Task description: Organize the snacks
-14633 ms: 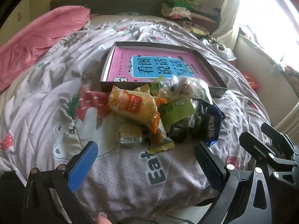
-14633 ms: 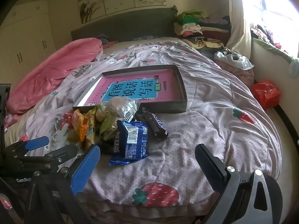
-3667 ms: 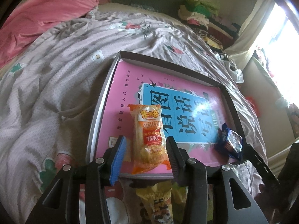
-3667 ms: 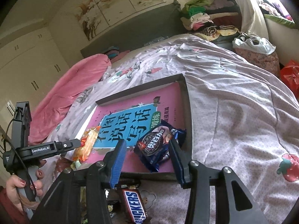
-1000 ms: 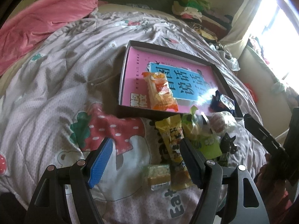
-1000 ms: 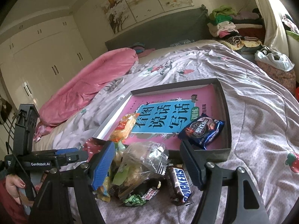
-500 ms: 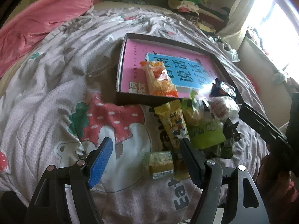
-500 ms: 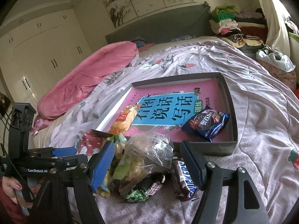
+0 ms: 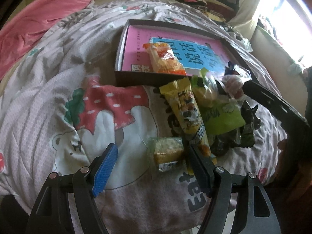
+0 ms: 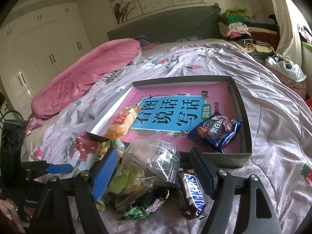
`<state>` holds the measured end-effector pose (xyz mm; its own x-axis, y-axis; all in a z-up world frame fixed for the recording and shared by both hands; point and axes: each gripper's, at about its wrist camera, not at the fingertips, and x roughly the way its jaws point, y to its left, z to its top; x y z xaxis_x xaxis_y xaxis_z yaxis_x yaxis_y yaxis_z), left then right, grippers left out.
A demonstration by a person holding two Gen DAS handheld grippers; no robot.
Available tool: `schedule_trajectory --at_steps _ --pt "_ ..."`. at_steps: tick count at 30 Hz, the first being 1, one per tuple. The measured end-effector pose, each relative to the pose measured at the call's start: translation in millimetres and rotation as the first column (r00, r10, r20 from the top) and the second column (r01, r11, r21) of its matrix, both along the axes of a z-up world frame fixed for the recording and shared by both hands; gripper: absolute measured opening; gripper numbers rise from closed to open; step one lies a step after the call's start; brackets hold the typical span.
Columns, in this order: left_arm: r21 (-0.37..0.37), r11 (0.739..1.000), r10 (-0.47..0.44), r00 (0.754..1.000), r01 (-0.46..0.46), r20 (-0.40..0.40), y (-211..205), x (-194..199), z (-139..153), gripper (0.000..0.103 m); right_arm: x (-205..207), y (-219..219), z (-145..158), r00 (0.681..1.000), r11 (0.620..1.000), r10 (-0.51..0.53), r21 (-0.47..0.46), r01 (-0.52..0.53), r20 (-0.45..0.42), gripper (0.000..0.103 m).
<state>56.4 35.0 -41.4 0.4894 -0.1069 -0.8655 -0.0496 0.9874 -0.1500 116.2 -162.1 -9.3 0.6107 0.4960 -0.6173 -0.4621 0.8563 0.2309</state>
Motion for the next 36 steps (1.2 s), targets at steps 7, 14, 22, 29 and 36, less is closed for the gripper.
schedule_trajectory --at_steps 7,14,22,29,36 --pt "0.041 0.999 0.002 1.000 -0.002 0.008 -5.0 -0.9 -3.7 0.075 4.0 10.2 -5.9 1.000 1.000 0.004 -0.029 -0.004 0.002 0.076" --pt "0.058 0.998 0.003 1.000 -0.004 0.021 -9.3 0.0 -5.0 0.075 2.2 15.8 -6.7 0.999 0.999 0.000 -0.054 0.002 0.034 0.074" --pt "0.055 0.998 0.015 1.000 -0.017 0.024 -9.8 2.5 -6.3 0.072 -3.5 26.3 -8.5 0.997 0.993 0.026 -0.116 -0.018 0.071 0.064" --pt "0.055 0.998 0.006 1.000 -0.007 0.024 -11.8 3.5 -7.3 0.063 -5.4 25.9 -8.9 0.997 0.993 0.036 -0.118 -0.027 0.073 0.060" --pt "0.036 0.999 -0.021 0.999 0.020 0.033 -14.0 4.0 -6.8 0.041 -8.9 16.8 -2.2 0.997 0.997 0.032 -0.069 -0.027 0.073 0.058"
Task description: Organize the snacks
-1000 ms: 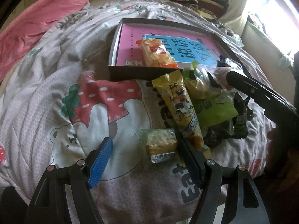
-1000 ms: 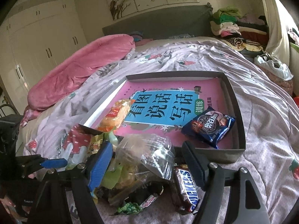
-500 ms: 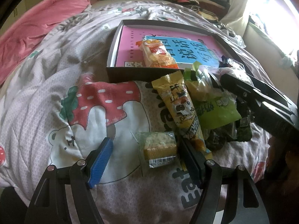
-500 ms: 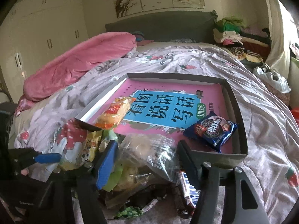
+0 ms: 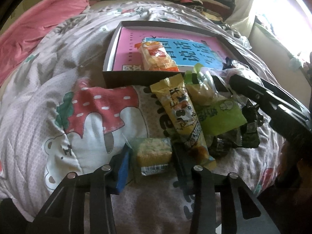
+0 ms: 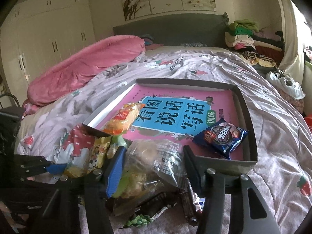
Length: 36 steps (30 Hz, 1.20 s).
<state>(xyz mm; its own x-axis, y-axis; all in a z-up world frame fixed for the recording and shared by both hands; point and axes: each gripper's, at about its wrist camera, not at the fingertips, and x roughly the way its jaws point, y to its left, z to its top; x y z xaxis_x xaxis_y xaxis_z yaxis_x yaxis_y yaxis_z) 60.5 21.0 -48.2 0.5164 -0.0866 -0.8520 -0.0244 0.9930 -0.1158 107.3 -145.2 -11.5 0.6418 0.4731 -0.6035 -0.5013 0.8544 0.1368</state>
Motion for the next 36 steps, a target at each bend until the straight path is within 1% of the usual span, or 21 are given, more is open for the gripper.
schedule_trajectory --at_steps 3,8,19,28,36 --pt "-0.020 1.000 0.003 1.000 -0.003 0.006 2.7 -1.2 1.5 0.040 -0.9 -5.5 3.7 1.000 1.000 -0.003 0.025 0.003 0.001 0.058" --pt "-0.051 0.999 0.010 1.000 -0.009 0.020 6.4 -3.9 8.8 0.040 -2.1 -9.3 7.4 1.000 0.999 -0.007 0.040 0.006 0.005 0.058" --pt "-0.074 0.997 0.013 0.998 -0.009 0.061 6.6 -9.4 26.4 0.039 -4.7 -17.0 12.6 1.000 0.998 -0.015 0.064 0.014 0.012 0.058" --pt "-0.072 0.997 0.025 0.995 -0.018 0.093 8.1 -6.6 40.8 0.039 -4.9 -27.5 18.2 0.999 0.995 -0.040 0.090 0.038 0.023 0.058" --pt "-0.067 0.998 0.025 0.994 -0.019 0.102 4.1 -0.2 46.2 0.039 -1.7 -40.4 21.6 0.997 0.991 -0.067 0.121 0.063 0.026 0.058"
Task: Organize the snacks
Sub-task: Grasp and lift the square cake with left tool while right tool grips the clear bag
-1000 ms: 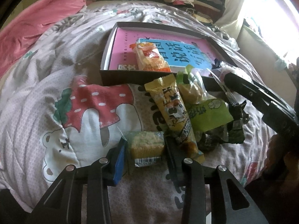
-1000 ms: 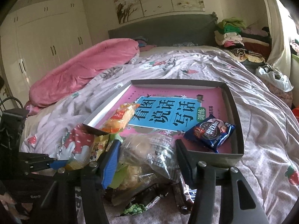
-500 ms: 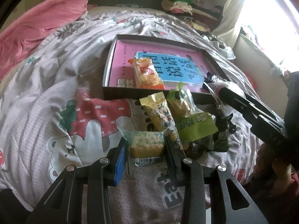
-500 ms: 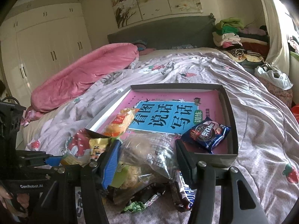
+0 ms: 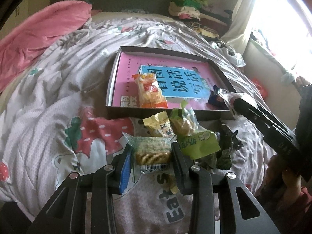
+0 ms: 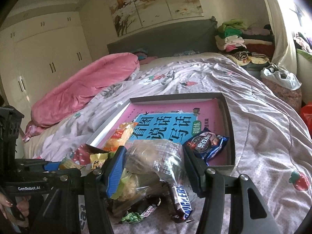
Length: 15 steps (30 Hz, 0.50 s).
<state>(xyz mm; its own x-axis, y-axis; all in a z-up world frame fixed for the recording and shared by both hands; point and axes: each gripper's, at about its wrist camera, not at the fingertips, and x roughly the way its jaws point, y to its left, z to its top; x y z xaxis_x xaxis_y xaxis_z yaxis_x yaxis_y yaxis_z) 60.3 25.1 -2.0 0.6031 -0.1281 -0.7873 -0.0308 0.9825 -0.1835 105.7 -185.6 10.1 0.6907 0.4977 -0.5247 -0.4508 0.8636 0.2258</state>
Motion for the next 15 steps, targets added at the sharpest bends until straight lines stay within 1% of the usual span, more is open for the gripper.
schedule_trajectory --at_steps 15 --pt "0.007 1.000 0.001 1.000 -0.001 0.019 -11.3 20.0 11.3 0.039 9.3 -18.4 0.0 0.999 0.998 -0.050 0.029 0.050 0.000 0.058"
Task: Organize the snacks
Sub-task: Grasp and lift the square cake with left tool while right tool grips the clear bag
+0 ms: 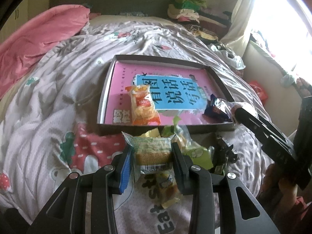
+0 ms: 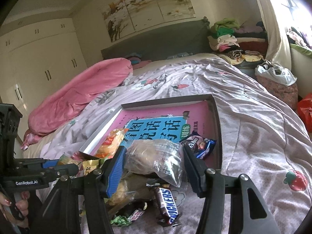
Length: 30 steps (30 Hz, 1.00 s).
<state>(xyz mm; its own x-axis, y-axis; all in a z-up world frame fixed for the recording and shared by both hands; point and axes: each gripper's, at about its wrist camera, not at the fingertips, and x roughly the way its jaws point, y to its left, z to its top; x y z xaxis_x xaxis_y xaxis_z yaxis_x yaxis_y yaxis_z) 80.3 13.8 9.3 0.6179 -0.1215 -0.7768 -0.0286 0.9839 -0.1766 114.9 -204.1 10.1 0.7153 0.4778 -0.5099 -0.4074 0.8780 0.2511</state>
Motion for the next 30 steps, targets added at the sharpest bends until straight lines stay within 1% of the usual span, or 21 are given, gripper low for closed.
schedule_trajectory --at_steps 23,30 --pt "0.020 0.999 -0.037 0.999 0.036 0.011 -28.2 36.8 8.3 0.039 12.3 -11.2 2.6 0.999 0.999 -0.043 0.015 0.043 0.012 0.058" --pt "0.014 0.999 -0.035 0.999 0.035 0.011 -31.4 47.0 8.4 0.039 14.6 -12.1 2.3 0.999 0.999 -0.049 0.018 0.049 0.013 0.058"
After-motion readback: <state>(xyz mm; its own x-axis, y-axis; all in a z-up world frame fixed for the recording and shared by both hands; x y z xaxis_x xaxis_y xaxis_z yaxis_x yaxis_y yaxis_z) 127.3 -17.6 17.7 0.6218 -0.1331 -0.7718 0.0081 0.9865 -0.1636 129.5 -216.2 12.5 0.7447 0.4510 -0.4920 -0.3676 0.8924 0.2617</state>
